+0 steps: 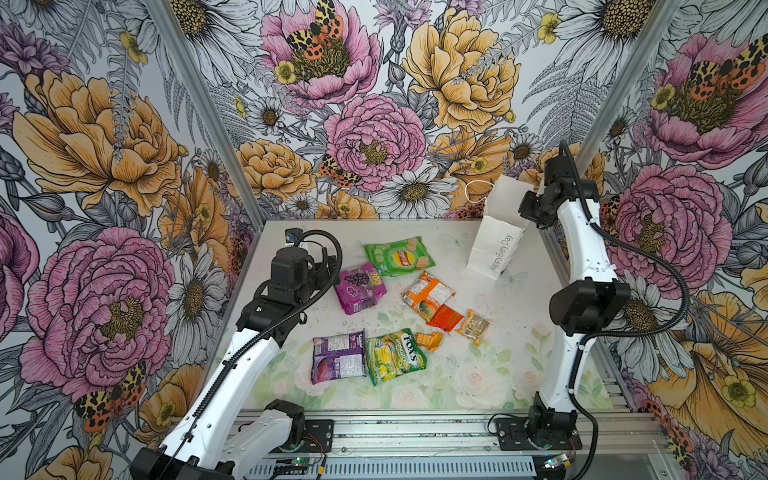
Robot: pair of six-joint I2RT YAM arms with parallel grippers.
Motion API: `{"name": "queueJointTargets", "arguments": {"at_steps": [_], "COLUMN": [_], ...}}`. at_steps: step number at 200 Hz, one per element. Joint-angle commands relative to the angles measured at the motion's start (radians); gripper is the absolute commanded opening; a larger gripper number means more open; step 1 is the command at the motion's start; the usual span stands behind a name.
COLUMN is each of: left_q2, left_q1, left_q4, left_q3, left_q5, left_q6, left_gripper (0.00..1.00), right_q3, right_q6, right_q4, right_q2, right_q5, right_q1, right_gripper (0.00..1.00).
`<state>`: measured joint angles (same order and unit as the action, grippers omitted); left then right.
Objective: Place the snacks into the paper bag
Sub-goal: 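Grasp the paper bag rim with the right gripper while the left reaches for chips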
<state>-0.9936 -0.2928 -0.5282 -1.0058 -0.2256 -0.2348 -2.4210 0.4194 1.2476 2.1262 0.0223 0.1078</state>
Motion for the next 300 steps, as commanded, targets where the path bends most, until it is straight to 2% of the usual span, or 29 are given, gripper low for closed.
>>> {"name": "queueJointTargets", "arguments": {"at_steps": [1,28,74,103,112,149,171,189,202,230,261,300], "left_q2": [0.004,0.006,0.005,-0.027,-0.048,-0.154,-0.267,-0.392,-0.501,-0.775,-1.112,-1.503], "left_q1": [-0.009,-0.008,-0.008,0.003,0.009,0.012,-0.046,-0.162,-0.241,-0.333,-0.389,-0.416], "left_q4": [-0.001,-0.002,-0.007,-0.038,-0.049,-0.1,-0.158,-0.215,-0.239,-0.294,-0.406,-0.621], "left_q3": [0.013,0.014,0.012,-0.014,-0.027,-0.083,-0.15,-0.256,-0.35,-0.613,-0.995,-1.601], "left_q5": [-0.026,-0.029,-0.023,0.009,0.058,0.134,0.12,0.049,0.039,0.042,-0.014,-0.105], "left_q6": [0.015,0.016,0.014,0.01,0.009,0.005,-0.028,-0.053,-0.074,-0.163,-0.234,-0.198], "left_gripper": [0.99,0.99,0.99,0.99,0.99,0.99,0.99,0.99,0.99,0.99,0.99,0.99], "right_q3": [-0.025,0.0,0.157,0.312,0.393,0.658,0.804,0.895,0.96,1.08,1.144,1.187], "right_q6": [-0.014,-0.014,-0.042,-0.068,-0.073,-0.036,-0.01,0.011,0.025,0.062,0.088,0.092], "right_q4": [0.015,0.016,-0.014,-0.06,-0.092,-0.192,-0.238,-0.256,-0.275,-0.322,-0.333,-0.351], "right_q2": [-0.008,-0.045,-0.209,-0.344,-0.402,-0.614,-0.737,-0.818,-0.875,-0.977,-1.04,-1.108], "right_q5": [-0.022,-0.028,-0.084,-0.065,-0.055,-0.026,-0.028,-0.043,-0.042,-0.006,0.005,-0.01], "right_q1": [-0.005,-0.006,-0.019,-0.018,-0.018,0.01,0.014,0.015,0.014,0.014,0.013,0.014], "right_gripper": [0.15,0.0,0.0,0.0,0.0,0.0,0.0,0.0,0.0,0.0,0.0,0.0]}}
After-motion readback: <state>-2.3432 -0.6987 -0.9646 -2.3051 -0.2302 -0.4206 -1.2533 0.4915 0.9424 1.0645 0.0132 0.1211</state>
